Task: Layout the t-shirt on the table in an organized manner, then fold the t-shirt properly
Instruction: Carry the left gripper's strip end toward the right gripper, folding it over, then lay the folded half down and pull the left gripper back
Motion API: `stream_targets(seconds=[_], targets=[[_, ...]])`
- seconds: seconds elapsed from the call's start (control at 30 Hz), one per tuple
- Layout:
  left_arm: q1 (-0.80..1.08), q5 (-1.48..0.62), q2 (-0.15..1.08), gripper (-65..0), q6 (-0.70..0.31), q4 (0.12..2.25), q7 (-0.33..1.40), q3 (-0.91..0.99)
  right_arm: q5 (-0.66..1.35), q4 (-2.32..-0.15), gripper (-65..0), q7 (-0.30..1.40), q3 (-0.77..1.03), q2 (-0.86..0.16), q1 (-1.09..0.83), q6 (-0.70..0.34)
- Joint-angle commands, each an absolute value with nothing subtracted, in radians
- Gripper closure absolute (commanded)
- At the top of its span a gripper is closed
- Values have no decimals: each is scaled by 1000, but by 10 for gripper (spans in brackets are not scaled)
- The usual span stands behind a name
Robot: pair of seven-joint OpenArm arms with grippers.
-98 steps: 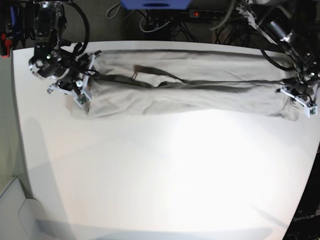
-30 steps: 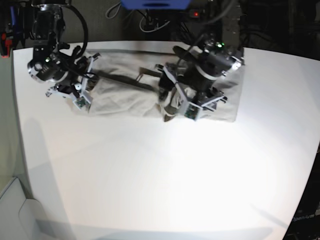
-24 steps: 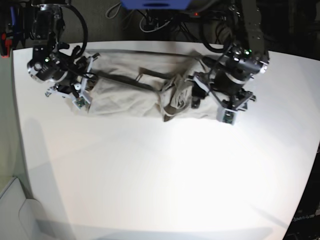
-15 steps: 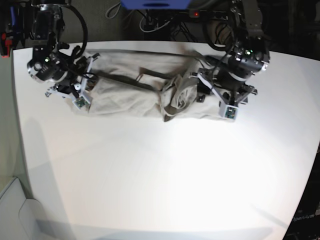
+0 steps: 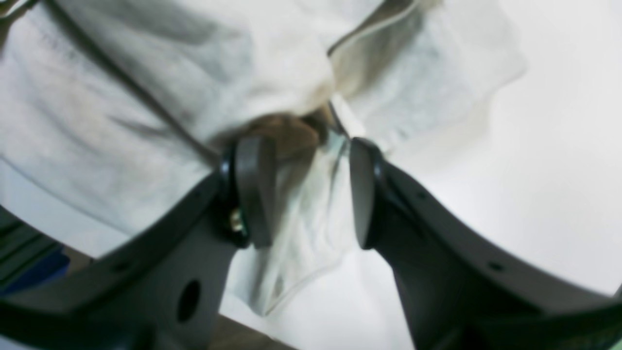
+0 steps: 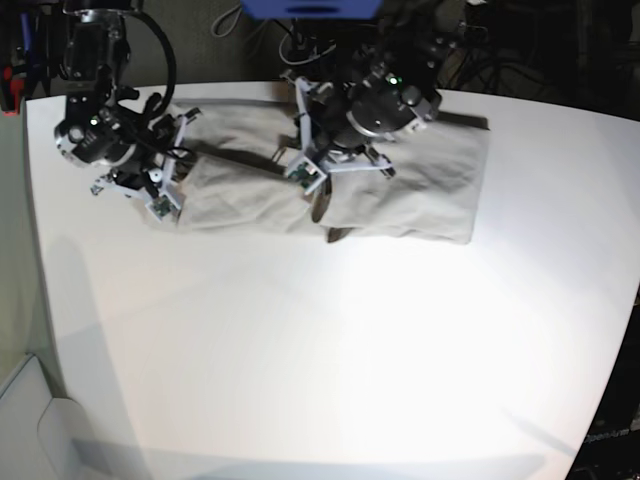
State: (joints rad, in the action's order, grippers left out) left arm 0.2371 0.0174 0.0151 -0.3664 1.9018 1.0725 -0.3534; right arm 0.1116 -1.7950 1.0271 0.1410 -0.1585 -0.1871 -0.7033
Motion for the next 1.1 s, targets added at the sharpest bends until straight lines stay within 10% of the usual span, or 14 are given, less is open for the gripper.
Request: stream_targets(seconds=[0.0,0.4,0.77,1.07], targets=[[225,27,15,-74,-361,1948,1063,-354,122,-1814,-259,1015,143,-165,-179,-698],[246,-67,50,-85,-363,2015,1064,131,122,-1813,-259,1015,143,-166,-183,-698],[219,-355,160,-613,-363,1929,1064,501,122,-1813,-260,1015,143,-166,-182,-698],[202,-383,168,-630,-363,1771,1000,444,122,-1813,-259,1015,142,-165,-185,-698]])
